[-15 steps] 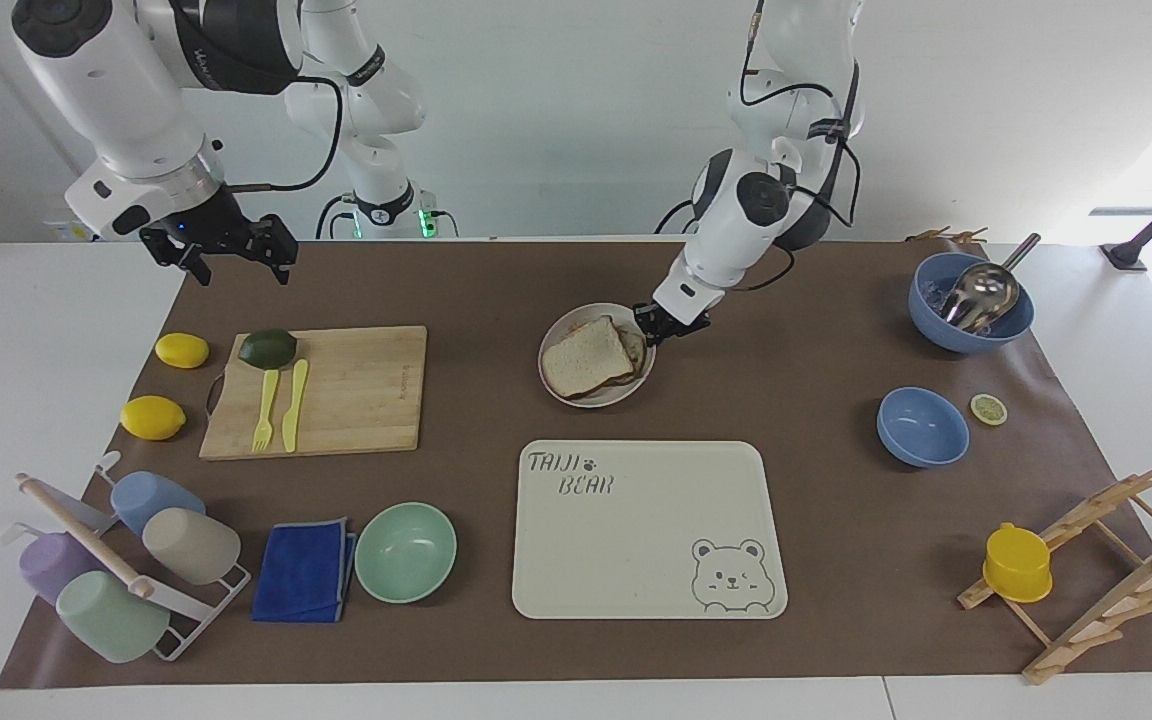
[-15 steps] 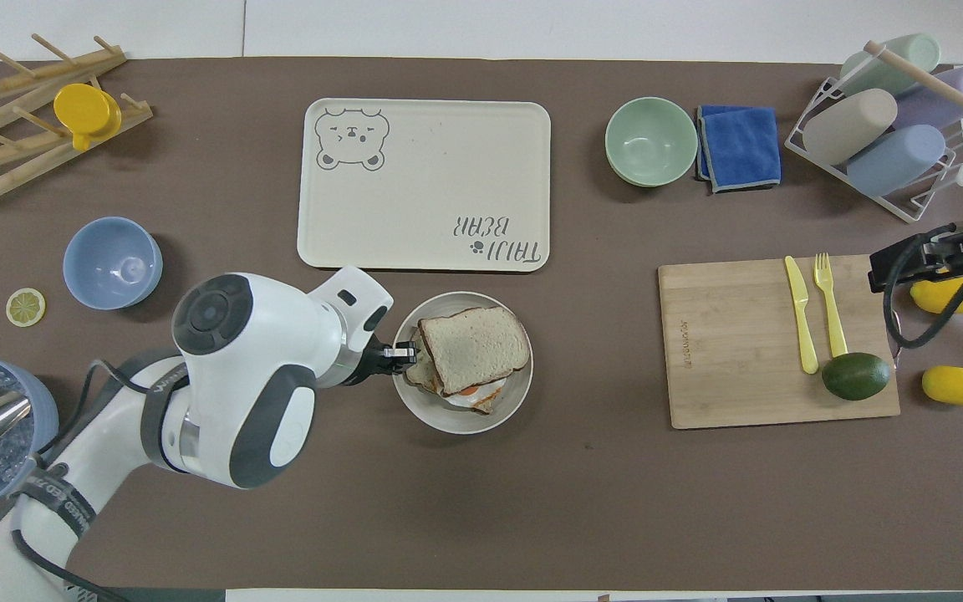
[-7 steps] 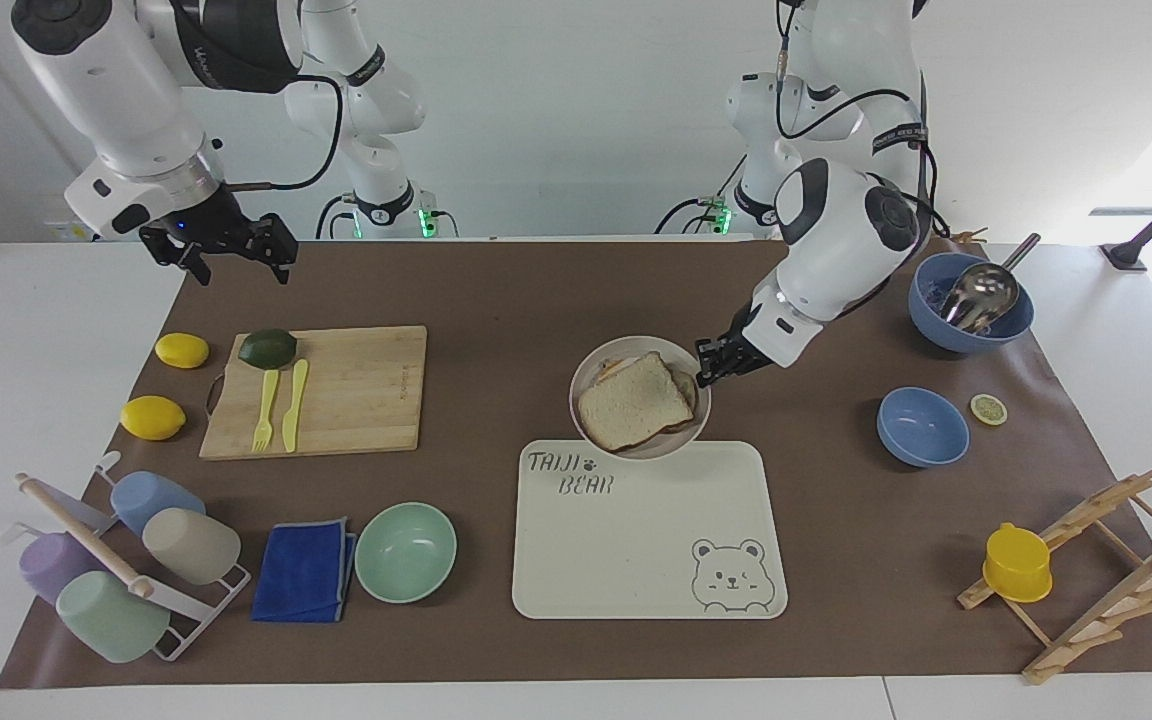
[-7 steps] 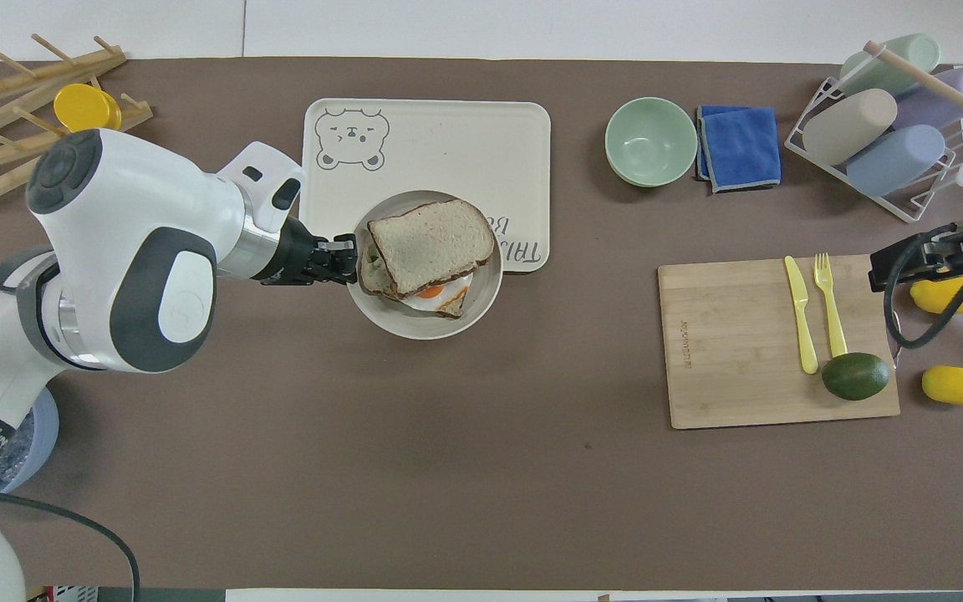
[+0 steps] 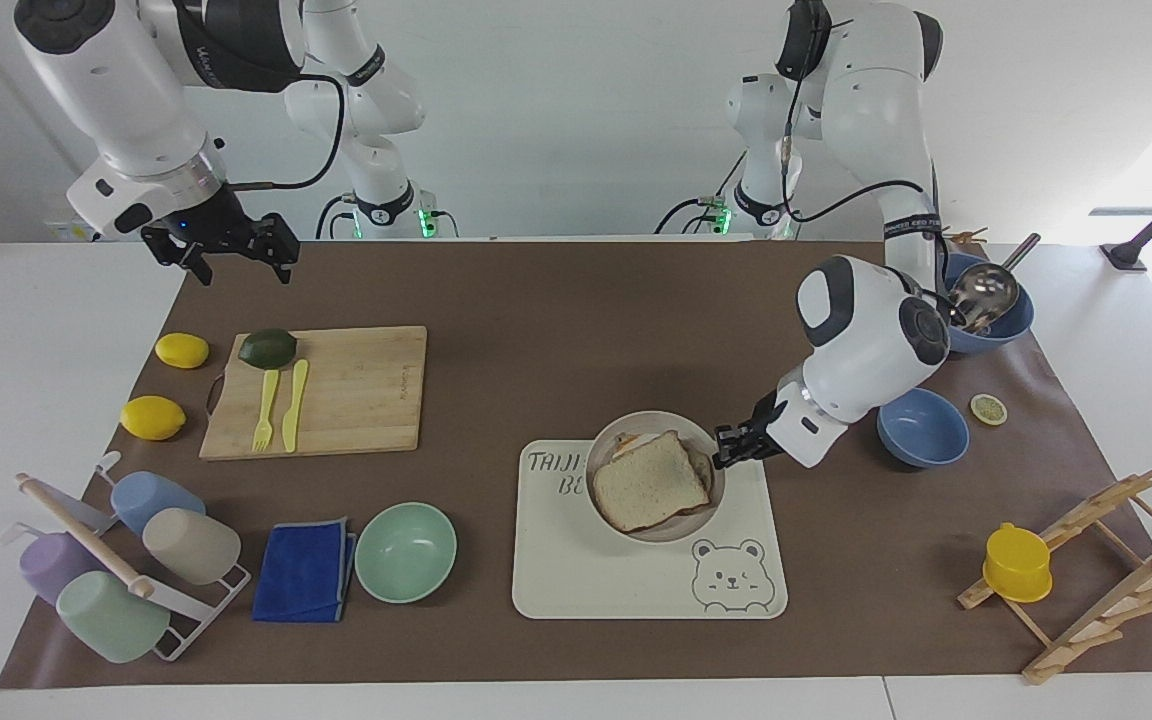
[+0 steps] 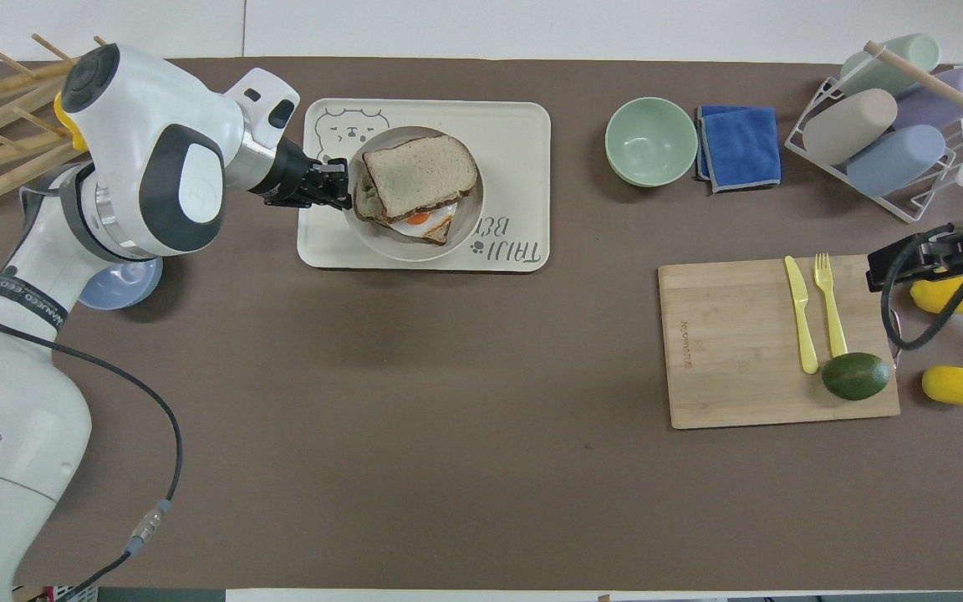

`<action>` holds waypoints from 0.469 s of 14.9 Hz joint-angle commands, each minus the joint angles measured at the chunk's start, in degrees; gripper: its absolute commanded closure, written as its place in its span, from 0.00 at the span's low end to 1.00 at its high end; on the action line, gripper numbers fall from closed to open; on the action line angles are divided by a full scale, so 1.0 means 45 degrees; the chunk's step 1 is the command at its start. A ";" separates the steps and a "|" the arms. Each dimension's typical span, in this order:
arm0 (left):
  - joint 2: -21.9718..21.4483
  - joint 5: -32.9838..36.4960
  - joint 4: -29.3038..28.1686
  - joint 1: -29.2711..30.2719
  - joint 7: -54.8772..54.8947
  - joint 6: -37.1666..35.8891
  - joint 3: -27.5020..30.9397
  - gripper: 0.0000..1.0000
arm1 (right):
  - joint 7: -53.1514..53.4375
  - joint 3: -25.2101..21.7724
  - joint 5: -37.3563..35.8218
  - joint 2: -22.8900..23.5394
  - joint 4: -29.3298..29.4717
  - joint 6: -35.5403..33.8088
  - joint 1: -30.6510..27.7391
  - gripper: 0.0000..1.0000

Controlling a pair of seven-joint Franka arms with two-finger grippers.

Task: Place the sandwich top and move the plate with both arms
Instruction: 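Slide the plate with the left gripper onto the bear-print tray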

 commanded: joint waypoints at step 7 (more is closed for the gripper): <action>0.0906 -0.0075 0.0276 0.0125 0.1742 0.1924 -0.0084 1.00 | -0.0316 0.0161 0.0233 -0.0106 -0.0014 0.0069 -0.0169 0.00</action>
